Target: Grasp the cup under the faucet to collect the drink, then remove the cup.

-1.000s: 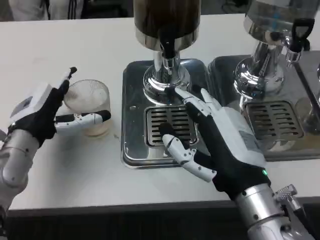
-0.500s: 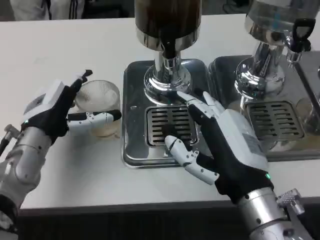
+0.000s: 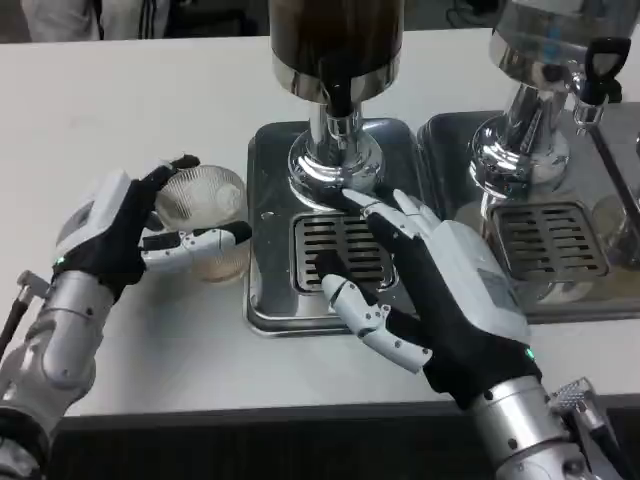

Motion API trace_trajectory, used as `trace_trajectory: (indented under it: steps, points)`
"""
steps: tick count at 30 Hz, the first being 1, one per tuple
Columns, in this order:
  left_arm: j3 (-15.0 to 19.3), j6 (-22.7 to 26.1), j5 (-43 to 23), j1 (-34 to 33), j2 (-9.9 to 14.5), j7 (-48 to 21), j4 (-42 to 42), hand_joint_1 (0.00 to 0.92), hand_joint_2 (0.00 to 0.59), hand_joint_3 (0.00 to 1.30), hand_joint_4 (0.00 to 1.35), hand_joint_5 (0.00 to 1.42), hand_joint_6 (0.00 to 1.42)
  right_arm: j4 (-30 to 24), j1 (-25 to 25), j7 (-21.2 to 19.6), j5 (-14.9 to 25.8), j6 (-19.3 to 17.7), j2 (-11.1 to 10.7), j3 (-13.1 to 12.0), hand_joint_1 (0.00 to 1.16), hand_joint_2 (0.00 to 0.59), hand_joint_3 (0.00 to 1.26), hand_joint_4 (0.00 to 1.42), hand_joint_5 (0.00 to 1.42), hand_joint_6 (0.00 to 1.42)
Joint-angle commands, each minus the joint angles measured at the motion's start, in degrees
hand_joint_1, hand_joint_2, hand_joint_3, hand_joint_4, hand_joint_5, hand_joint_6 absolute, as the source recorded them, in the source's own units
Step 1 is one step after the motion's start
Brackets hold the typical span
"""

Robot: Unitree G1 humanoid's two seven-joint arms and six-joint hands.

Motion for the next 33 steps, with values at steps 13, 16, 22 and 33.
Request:
trace_trajectory:
  steps: [13, 16, 22, 33]
  points:
    - [-0.93, -1.02, -0.11, 4.05, -1.02, 3.69, -0.18, 0.491, 0.117, 0.46, 0.47, 0.82, 1.1, -1.3, -0.29, 1.36, 0.86, -0.04, 0.07, -0.32, 0.2, 0.423, 0.23, 0.24, 0.06, 0.0]
    - [-0.68, -1.34, -0.39, 4.13, -1.03, 5.09, -0.35, 0.512, 0.11, 0.5, 0.52, 0.87, 1.14, -1.4, -0.32, 1.51, 0.94, -0.04, 0.03, -0.44, 0.2, 0.423, 0.24, 0.24, 0.06, 0.0]
    - [0.34, -2.32, -1.13, 4.32, -0.37, 7.94, -0.87, 0.52, 0.098, 0.54, 0.55, 0.91, 1.19, -0.92, -0.61, 1.55, 1.42, -0.31, 0.27, -0.47, 0.2, 0.423, 0.24, 0.25, 0.06, 0.0]
    - [1.53, -5.65, -1.35, 4.56, 2.02, 11.1, -2.09, 0.521, 0.081, 0.55, 0.57, 0.92, 1.2, 1.54, -3.03, 1.36, 2.8, -1.51, 0.02, -0.39, 0.21, 0.419, 0.24, 0.26, 0.06, 0.0]
